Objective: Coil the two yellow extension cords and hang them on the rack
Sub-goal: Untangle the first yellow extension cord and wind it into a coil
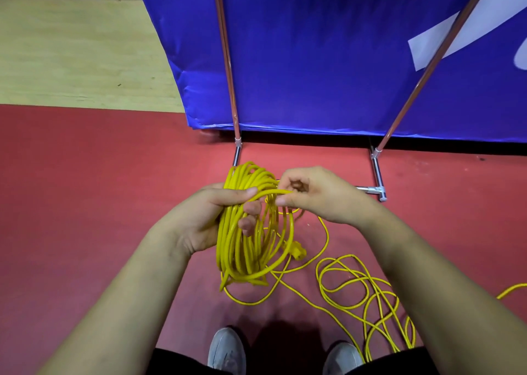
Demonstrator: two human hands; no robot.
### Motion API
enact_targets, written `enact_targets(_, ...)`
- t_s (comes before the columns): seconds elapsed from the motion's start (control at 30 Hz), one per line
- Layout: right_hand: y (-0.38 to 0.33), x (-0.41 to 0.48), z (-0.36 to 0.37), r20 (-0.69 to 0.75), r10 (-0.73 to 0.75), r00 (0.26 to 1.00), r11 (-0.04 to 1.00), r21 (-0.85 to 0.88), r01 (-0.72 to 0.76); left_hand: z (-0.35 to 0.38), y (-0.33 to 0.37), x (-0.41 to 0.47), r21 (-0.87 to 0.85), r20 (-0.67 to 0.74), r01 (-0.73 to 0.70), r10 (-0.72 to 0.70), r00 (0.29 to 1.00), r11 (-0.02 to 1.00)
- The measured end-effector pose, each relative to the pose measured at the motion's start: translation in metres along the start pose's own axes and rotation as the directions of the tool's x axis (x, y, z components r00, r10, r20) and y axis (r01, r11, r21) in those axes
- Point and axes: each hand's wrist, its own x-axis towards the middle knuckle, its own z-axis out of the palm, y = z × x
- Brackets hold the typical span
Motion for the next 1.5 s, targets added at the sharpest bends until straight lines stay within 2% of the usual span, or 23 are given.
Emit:
enact_targets(0.13, 0.073, -0.006, 0.0, 0.147, 0.198, 0.969, 0.974, -0.139, -0.178, -0.009, 0.006, -0.003, -0.054, -0.001, -0.028, 0.028, 1.0, 0.998)
enact_targets(0.2, 0.101, -0.014, 0.001, 0.106, 0.27, 0.957, 0.963, -0.008, -0.27, -0.011, 0.008, -0.005, -0.03, -0.056, -0.033, 0.031, 0.998, 0.999)
enact_targets(0.3, 0.111, -0.017, -0.002, -0.085, 0.318, 0.944, 0.926, 0.244, -0.29, -0.013, 0.008, -0.005, 0.046, -0.148, 0.042, -0.034, 0.988, 0.998)
enact_targets(0.33, 0.108, -0.013, -0.003, -0.152, 0.314, 0.937, 0.924, 0.277, -0.264, -0.014, 0.007, -0.004, 0.073, -0.168, 0.073, -0.06, 0.984, 0.995)
enact_targets(0.4, 0.095, -0.005, -0.004, -0.239, 0.257, 0.936, 0.951, 0.233, -0.201, -0.015, 0.005, -0.003, 0.11, -0.175, 0.106, -0.086, 0.981, 0.988)
enact_targets(0.47, 0.076, 0.002, -0.002, -0.257, 0.192, 0.947, 0.975, 0.163, -0.153, -0.014, 0.003, -0.001, 0.126, -0.165, 0.097, -0.075, 0.983, 0.987)
enact_targets(0.6, 0.035, 0.011, 0.005, -0.168, -0.01, 0.986, 0.999, -0.047, 0.002, -0.013, 0.001, 0.001, 0.14, -0.155, 0.09, -0.068, 0.986, 0.986)
enact_targets(0.73, 0.001, 0.009, 0.012, -0.072, -0.151, 0.986, 0.986, -0.082, 0.145, -0.008, -0.003, 0.003, 0.164, -0.149, 0.085, -0.06, 0.987, 0.983)
enact_targets(0.83, -0.002, 0.003, 0.015, -0.056, -0.115, 0.992, 0.993, -0.019, 0.115, -0.001, -0.006, 0.003, 0.181, -0.079, 0.046, -0.032, 0.996, 0.982)
enact_targets(0.9, 0.004, 0.001, 0.015, -0.057, -0.074, 0.996, 0.996, 0.042, 0.077, 0.0, -0.006, 0.004, 0.192, -0.08, 0.046, -0.031, 0.996, 0.98)
enact_targets(1.07, 0.019, 0.002, 0.017, 0.0, -0.012, 1.0, 0.999, -0.037, 0.012, 0.003, -0.003, 0.004, 0.187, -0.115, 0.047, -0.025, 0.993, 0.981)
enact_targets(1.17, 0.025, 0.002, 0.016, 0.011, 0.082, 0.997, 0.997, 0.013, -0.082, 0.003, -0.004, 0.004, 0.206, -0.128, 0.073, -0.047, 0.991, 0.976)
enact_targets(1.23, 0.026, 0.004, 0.014, -0.034, 0.103, 0.994, 0.994, -0.019, -0.104, 0.001, -0.004, 0.005, 0.248, -0.155, 0.102, -0.064, 0.986, 0.963)
enact_targets(1.37, 0.019, 0.003, 0.005, -0.169, 0.011, 0.986, 0.997, -0.073, -0.024, -0.001, -0.003, 0.004, 0.358, -0.18, 0.124, -0.063, 0.982, 0.925)
enact_targets(1.43, 0.01, 0.002, 0.006, -0.115, 0.011, 0.993, 1.0, -0.016, -0.013, 0.0, -0.003, 0.003, 0.443, -0.165, 0.139, -0.071, 0.984, 0.886)
enact_targets(1.5, 0.001, 0.0, 0.011, 0.019, 0.055, 0.998, 0.998, 0.006, -0.055, 0.001, -0.003, 0.003, 0.527, -0.146, 0.149, -0.084, 0.986, 0.837)
